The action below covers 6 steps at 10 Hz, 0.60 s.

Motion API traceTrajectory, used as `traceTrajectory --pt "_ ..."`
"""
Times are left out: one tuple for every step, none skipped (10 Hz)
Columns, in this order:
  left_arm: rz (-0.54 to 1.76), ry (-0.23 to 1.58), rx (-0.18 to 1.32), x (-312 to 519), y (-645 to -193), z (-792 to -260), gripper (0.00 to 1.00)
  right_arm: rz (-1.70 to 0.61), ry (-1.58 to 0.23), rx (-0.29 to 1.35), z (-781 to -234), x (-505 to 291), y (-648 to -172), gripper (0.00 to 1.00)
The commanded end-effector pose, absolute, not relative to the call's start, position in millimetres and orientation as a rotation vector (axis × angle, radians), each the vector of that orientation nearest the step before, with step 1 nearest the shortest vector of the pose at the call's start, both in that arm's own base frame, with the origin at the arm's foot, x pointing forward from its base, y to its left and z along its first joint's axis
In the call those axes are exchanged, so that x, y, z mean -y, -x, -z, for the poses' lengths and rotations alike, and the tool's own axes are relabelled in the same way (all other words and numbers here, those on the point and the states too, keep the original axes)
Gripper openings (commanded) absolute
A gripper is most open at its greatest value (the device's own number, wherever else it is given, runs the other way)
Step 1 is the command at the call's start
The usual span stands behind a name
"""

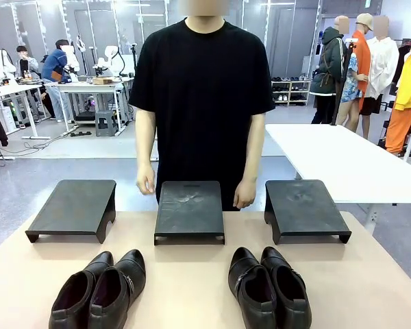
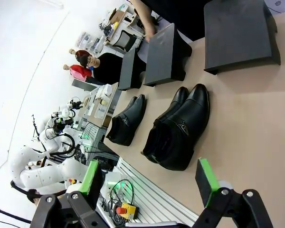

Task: Place the shoes on the stand as instructed by the person.
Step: Pick up one pair of Shoes and place it on the Shoes Stand indicated by the person.

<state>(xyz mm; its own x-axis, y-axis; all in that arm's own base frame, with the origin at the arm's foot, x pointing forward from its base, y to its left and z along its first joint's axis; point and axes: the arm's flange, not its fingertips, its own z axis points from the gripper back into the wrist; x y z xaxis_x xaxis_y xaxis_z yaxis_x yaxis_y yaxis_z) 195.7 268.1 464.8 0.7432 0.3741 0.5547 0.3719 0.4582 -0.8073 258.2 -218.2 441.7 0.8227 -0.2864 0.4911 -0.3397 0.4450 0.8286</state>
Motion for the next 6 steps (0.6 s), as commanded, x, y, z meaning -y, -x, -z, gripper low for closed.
traceTrajectory --pt "0.018 1.139 0.793 -270.0 -195.7 -465.8 1.0 -0.037 -1.143 0.65 -444.0 219.4 -259.0 1.0" --pt "0.018 1.139 0.793 -270.0 -195.7 -465.8 1.0 -0.037 -1.143 0.65 -444.0 219.4 -259.0 1.0" --pt "0.018 1.139 0.793 -270.0 -195.7 -465.8 1.0 -0.037 -1.143 0.65 -444.0 219.4 -259.0 1.0" --pt "0.018 1.139 0.793 -270.0 -195.7 -465.8 1.0 -0.037 -1.143 0.65 -444.0 219.4 -259.0 1.0" --pt "0.018 1.139 0.793 -270.0 -195.7 -465.8 1.0 -0.037 -1.143 0.65 -444.0 219.4 -259.0 1.0" --pt "0.018 1.139 0.793 -270.0 -195.7 -465.8 1.0 -0.037 -1.143 0.65 -444.0 219.4 -259.0 1.0"
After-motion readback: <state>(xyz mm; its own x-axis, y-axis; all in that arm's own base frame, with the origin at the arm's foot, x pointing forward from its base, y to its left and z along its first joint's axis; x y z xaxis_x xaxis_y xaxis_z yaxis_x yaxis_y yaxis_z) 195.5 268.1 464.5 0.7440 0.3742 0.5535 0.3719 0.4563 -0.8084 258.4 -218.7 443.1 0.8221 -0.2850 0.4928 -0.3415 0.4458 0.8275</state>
